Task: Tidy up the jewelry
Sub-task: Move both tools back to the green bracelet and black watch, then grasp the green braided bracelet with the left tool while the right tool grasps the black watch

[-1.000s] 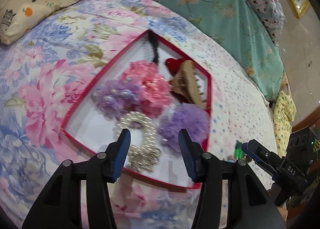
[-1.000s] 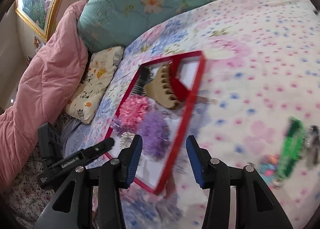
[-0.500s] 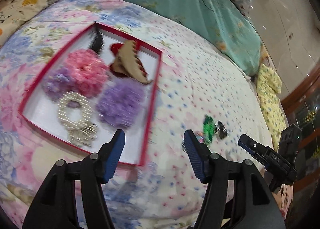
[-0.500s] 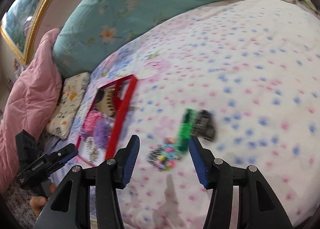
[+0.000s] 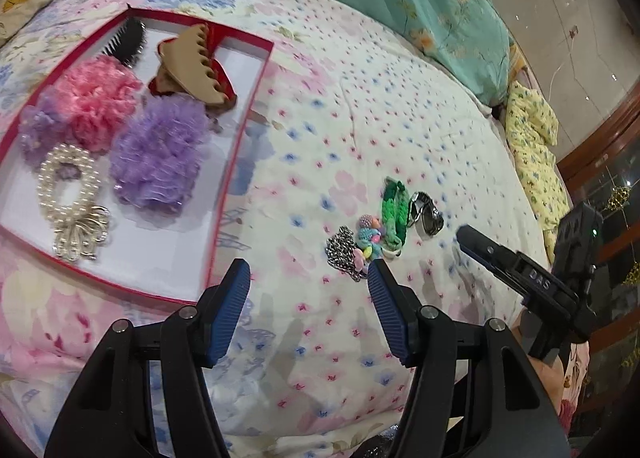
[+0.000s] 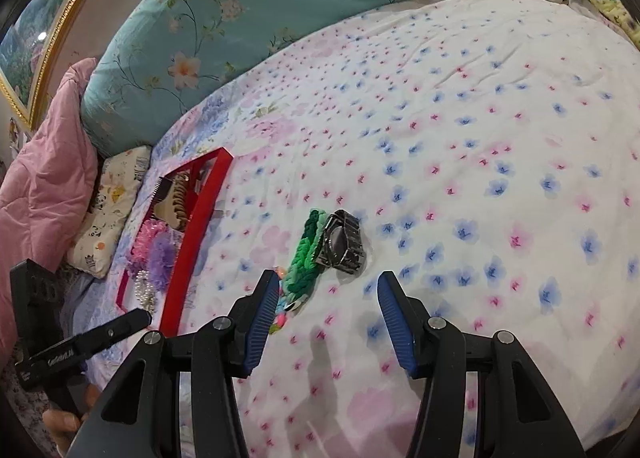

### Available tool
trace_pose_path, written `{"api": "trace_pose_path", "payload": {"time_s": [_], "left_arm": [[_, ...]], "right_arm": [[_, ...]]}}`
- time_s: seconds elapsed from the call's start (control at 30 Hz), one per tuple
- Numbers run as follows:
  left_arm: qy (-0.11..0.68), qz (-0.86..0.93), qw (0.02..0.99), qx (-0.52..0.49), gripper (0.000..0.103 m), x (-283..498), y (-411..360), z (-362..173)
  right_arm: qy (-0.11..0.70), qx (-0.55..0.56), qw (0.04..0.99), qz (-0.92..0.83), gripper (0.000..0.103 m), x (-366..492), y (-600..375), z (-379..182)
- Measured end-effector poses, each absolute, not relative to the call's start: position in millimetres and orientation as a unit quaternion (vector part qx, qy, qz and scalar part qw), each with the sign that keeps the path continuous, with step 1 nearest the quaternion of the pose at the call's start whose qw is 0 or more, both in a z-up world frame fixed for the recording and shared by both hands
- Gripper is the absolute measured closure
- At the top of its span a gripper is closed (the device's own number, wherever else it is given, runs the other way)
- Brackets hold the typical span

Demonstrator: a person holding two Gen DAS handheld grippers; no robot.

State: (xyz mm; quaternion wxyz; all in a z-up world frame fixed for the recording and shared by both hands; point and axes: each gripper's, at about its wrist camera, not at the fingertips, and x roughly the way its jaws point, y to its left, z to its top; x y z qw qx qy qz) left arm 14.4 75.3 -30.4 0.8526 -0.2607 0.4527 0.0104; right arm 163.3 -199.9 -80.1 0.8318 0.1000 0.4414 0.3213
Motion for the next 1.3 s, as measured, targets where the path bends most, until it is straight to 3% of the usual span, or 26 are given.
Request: {"api": "trace_pose_path", "payload": {"time_s": [0.27, 0.4, 0.5, 0.6, 0.7, 1.07, 1.2, 1.3], "left_arm": [[0.471, 0.002, 0.844, -0.257, 0.043, 30.2, 71.5, -42.7], [0.480, -0.006, 0.840, -0.254, 0.043, 43.0, 66.8, -47.5], [0.486, -0.016, 0.838, -0.246, 0.043, 53.4, 59.3, -49.4], [0.491, -0.030, 0.839, -0.233, 0.043, 64.3, 47.8, -48.1], [0.494, -0.048, 0.840, -0.220, 0.043, 76.7, 34.8, -46.4], [0.523, -0.082, 0.836, -0.147, 0.043, 135.8, -19.7, -65.8], [0.525, -0.078, 0.838, -0.128, 0.060, 149.1, -19.7, -70.8], [0.525, -0.080, 0.841, -0.108, 0.084, 151.8, -22.5, -69.5]], "right_arm": [[0.454, 0.073, 0.832, 0.311, 0.050, 186.2, -179.0, -96.9], [0.441, 0.032, 0.844, 0.304, 0.055, 191.5, -166.0, -96.4], [0.442, 0.001, 0.844, 0.304, 0.080, 193.6, -160.8, -97.3], [0.451, 0.021, 0.837, 0.309, 0.083, 194.0, -175.0, -98.0], [0.453, 0.054, 0.839, 0.295, 0.093, 196.1, -201.7, -93.1], [0.475, 0.096, 0.829, 0.279, 0.092, 209.3, -248.9, -96.5], [0.475, 0.098, 0.828, 0.282, 0.092, 212.0, -247.5, -98.0], [0.474, 0.082, 0.830, 0.282, 0.091, 211.3, -240.1, -98.5]]}}
